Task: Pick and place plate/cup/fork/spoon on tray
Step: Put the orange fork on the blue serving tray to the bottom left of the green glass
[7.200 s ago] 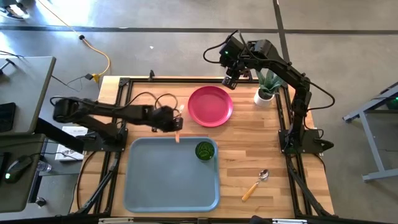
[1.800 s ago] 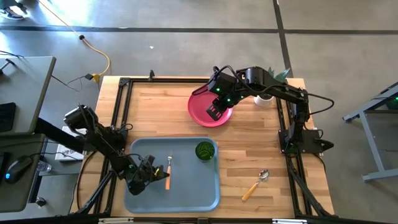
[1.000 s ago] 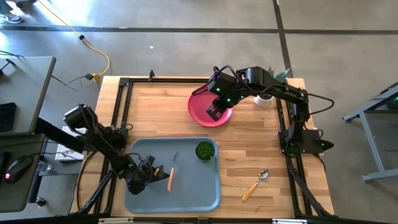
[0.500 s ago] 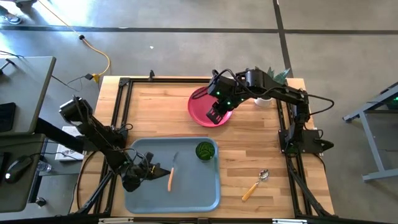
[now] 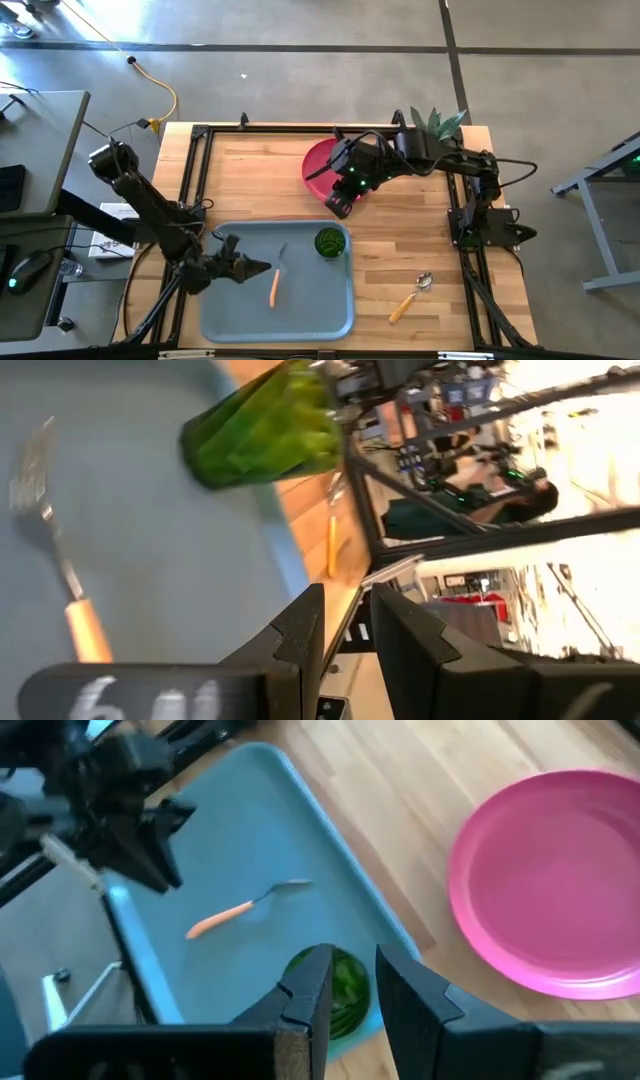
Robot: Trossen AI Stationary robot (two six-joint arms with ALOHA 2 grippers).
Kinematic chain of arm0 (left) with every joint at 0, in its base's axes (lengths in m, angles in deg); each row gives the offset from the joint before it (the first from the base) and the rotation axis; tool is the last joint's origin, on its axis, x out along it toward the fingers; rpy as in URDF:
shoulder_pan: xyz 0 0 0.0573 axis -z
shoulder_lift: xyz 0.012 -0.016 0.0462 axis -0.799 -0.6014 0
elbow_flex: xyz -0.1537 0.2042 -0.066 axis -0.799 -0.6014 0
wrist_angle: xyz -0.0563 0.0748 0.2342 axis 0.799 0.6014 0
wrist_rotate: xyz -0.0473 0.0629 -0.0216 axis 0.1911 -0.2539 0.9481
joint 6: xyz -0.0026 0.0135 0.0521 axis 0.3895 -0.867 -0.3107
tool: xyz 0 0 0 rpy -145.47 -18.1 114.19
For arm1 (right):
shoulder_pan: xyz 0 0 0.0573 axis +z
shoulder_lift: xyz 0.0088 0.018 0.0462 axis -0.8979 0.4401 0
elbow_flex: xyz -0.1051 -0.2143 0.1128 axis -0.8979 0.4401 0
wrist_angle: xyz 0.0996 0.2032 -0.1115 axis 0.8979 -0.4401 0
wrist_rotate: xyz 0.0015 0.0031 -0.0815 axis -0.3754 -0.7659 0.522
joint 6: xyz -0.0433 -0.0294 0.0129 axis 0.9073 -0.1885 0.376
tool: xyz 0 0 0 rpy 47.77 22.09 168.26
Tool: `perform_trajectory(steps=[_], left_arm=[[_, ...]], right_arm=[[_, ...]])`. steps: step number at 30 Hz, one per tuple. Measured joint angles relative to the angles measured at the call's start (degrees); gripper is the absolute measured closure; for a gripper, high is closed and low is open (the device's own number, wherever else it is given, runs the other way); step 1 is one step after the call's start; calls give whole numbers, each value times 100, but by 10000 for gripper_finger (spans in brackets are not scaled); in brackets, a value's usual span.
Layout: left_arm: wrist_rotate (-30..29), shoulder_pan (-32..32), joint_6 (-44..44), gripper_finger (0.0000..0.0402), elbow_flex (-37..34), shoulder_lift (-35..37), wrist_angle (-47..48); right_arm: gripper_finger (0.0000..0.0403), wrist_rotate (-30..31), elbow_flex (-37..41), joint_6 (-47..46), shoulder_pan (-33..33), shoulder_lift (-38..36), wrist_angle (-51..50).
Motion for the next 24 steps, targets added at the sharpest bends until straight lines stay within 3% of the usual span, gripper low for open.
perform_trajectory(steps=[17,24], left_arm=[[20,-1016,-2731,326,0,2192,-9],[882,-1574,-3913,326,4,3030,1]], right_arm=[[329,91,0,171,587,0,147],[295,396,0,-457,830,67,346]])
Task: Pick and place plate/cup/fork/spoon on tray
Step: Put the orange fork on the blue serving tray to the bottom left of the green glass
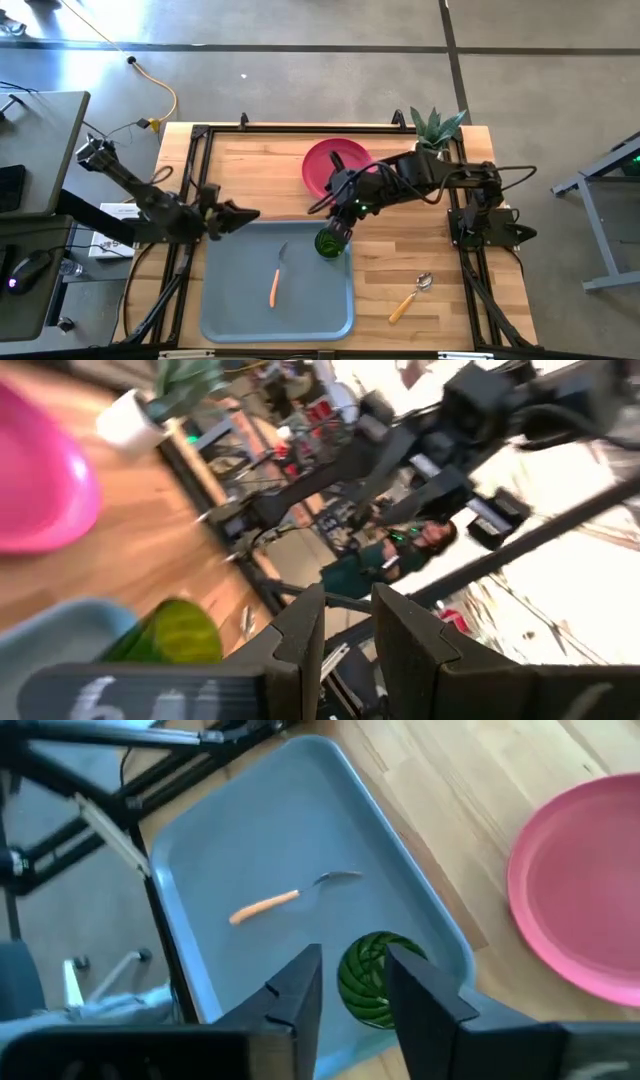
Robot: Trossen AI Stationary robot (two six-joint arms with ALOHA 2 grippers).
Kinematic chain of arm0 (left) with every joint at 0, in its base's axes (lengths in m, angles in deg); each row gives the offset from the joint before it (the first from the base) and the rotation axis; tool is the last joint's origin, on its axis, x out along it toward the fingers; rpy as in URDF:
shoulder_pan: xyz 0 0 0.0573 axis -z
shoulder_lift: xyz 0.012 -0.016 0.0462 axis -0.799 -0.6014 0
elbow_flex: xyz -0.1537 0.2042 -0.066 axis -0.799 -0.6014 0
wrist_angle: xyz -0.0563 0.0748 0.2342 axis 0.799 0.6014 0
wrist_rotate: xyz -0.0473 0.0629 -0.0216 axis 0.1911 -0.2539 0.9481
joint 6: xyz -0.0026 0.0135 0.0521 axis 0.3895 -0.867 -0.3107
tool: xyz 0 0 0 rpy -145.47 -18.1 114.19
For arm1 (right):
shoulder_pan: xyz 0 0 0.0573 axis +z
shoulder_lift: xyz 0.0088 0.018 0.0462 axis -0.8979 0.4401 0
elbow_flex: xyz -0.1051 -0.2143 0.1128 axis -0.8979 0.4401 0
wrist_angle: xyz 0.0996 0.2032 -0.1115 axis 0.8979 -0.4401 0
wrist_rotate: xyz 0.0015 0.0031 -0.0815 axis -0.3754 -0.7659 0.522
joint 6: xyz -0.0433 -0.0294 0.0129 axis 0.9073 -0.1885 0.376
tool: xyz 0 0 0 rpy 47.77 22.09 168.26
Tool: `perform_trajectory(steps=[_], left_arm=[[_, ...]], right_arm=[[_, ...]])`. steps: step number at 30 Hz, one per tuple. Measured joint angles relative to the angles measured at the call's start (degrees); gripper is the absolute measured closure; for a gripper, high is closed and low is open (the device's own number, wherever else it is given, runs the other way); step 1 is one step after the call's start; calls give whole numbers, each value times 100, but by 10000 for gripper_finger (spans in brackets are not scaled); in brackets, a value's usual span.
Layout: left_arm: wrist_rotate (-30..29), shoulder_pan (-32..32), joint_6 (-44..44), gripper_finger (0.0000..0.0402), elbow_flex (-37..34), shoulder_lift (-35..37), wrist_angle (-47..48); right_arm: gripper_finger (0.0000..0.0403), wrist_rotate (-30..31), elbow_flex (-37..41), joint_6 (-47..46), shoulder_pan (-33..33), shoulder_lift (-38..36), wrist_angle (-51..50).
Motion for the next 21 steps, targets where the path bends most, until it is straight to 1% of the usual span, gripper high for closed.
perform_trajectory(steps=[5,9,11,16,21], left_arm=[[872,-428,-699,326,0,547,10],[1841,-744,-1268,326,2,908,89],[2189,-877,-1432,326,2,1041,190],[2662,-1208,-1672,326,4,1369,668],[3104,-1511,-1667,326,2,1518,1397]], right_arm=[[262,390,0,-849,124,101,457],[252,397,0,-1256,152,183,966],[252,429,0,-1418,160,226,1262],[254,666,0,-1475,272,341,2070],[253,676,0,-1475,358,490,2659]])
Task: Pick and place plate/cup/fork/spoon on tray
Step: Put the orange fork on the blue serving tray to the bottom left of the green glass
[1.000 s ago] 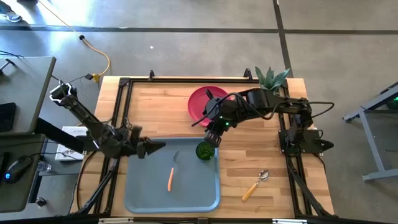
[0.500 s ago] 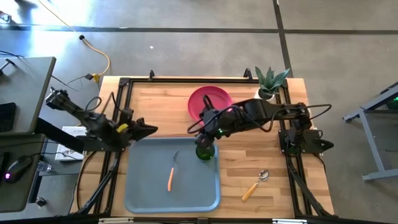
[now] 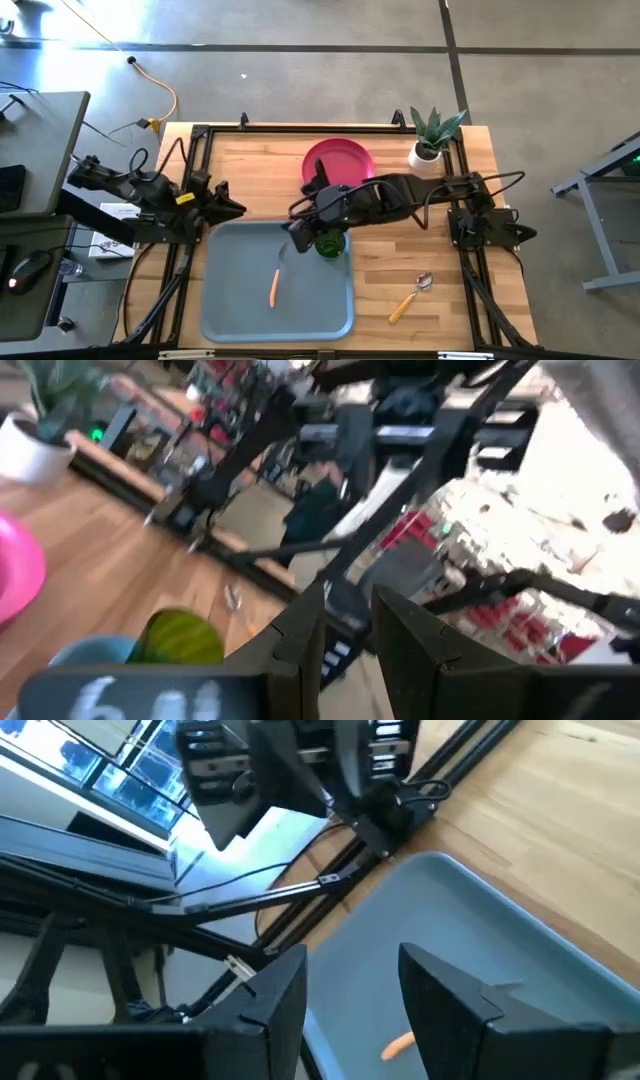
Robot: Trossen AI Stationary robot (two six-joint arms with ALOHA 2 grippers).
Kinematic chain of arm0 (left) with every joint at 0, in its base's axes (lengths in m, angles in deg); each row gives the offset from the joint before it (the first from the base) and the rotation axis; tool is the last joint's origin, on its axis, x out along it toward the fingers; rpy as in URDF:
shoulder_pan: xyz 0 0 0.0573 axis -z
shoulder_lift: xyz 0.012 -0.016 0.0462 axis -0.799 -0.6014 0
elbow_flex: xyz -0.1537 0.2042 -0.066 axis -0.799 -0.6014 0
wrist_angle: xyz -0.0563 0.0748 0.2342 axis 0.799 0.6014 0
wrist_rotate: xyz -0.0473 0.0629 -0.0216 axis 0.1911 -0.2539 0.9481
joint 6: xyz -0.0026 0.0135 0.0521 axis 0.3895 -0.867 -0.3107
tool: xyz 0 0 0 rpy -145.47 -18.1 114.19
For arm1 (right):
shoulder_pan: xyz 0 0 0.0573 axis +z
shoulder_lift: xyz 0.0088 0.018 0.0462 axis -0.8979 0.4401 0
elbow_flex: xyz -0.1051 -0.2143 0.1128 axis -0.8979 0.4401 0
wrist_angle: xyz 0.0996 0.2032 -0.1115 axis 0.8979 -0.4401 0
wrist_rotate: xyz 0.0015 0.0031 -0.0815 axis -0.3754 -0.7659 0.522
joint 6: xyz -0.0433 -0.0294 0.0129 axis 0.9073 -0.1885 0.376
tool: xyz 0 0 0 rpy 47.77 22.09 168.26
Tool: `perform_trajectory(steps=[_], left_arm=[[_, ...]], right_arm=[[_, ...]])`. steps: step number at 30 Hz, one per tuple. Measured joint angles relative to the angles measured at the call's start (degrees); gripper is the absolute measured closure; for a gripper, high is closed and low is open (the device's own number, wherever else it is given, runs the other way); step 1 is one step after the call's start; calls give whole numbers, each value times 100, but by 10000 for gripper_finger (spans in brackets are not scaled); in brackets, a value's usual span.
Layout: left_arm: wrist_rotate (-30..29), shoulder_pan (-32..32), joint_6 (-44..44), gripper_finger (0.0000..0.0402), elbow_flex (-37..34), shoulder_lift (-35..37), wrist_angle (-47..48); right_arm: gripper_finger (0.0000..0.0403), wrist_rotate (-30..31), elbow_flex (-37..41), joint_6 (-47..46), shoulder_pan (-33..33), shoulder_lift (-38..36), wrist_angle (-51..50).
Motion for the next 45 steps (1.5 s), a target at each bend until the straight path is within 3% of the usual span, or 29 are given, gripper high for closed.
perform_trajectory(steps=[11,24,33,45], left_arm=[[700,-506,-4,326,4,74,1022],[922,-638,-198,326,1515,-313,5392],[1491,-374,-61,326,1519,-774,7516],[1788,273,466,326,1519,-1551,7709]], right_arm=[[253,-24,0,145,68,94,239],[253,-326,-2,427,-224,-26,-847],[253,-697,-4,663,-588,-41,-1372],[253,-1114,-4,974,-1014,-41,-1722]])
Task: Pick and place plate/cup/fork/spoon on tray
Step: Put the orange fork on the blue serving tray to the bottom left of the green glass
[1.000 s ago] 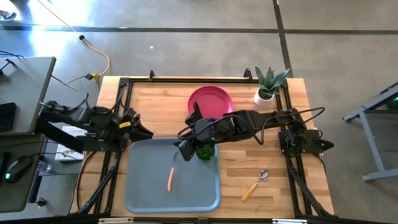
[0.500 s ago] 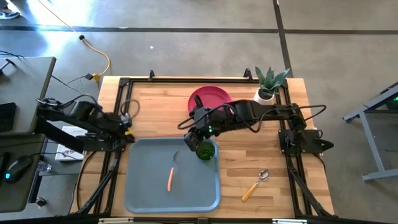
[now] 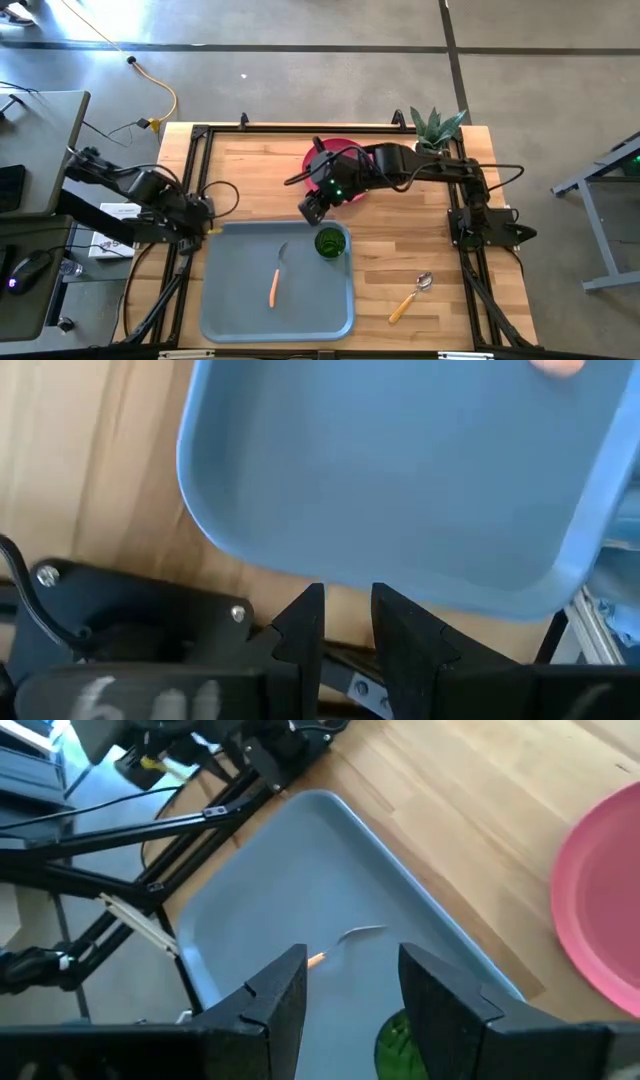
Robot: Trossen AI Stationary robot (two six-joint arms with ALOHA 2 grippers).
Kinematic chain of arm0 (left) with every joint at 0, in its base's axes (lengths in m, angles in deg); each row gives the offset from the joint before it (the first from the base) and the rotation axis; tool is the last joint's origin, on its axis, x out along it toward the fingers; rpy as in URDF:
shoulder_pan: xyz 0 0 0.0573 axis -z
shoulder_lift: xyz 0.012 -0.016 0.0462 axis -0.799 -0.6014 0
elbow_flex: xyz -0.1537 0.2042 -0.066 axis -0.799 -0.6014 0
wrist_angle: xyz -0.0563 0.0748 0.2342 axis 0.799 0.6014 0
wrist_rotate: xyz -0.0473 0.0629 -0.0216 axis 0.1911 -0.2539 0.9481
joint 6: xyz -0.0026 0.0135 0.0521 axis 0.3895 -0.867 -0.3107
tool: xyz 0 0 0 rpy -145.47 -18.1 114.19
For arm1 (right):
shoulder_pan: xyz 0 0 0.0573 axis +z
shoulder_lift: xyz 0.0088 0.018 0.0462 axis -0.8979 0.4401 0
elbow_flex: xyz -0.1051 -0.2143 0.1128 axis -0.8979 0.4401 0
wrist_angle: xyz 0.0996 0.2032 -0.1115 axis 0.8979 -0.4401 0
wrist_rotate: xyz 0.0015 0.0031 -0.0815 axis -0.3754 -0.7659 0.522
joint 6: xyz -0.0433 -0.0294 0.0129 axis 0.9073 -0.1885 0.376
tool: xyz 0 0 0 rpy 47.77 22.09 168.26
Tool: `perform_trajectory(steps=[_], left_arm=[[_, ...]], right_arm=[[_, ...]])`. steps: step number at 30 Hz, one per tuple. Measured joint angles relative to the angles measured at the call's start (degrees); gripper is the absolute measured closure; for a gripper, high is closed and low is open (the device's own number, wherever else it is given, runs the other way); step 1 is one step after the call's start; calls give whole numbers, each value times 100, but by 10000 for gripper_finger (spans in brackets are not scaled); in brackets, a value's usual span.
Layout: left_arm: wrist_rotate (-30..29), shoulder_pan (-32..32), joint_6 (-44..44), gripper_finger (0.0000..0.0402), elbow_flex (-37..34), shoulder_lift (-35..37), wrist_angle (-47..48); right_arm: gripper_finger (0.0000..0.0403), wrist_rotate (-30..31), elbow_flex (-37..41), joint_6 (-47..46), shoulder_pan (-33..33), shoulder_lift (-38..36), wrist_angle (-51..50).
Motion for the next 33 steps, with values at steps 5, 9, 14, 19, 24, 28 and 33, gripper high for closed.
perform_trajectory(steps=[5,9,14,19,24,28,33], left_arm=[[332,264,414,326,0,-564,-33],[662,458,732,326,0,-1113,-146],[954,683,687,326,0,-1871,-234],[1000,935,549,326,0,-2547,-578],[1360,1122,586,326,0,-3152,-809],[1665,1260,594,326,0,-3554,-805],[1983,1448,594,326,-2,-3975,-1024]], right_arm=[[253,-134,-2,272,-129,0,-26],[253,-225,-2,427,-214,0,-27],[253,-243,-2,469,-283,0,-27],[253,-401,-2,593,-282,-2,-27],[253,-668,-2,710,-282,-4,-31],[253,-717,-2,769,-282,-4,-43],[253,-746,-2,946,-282,-4,-64]])
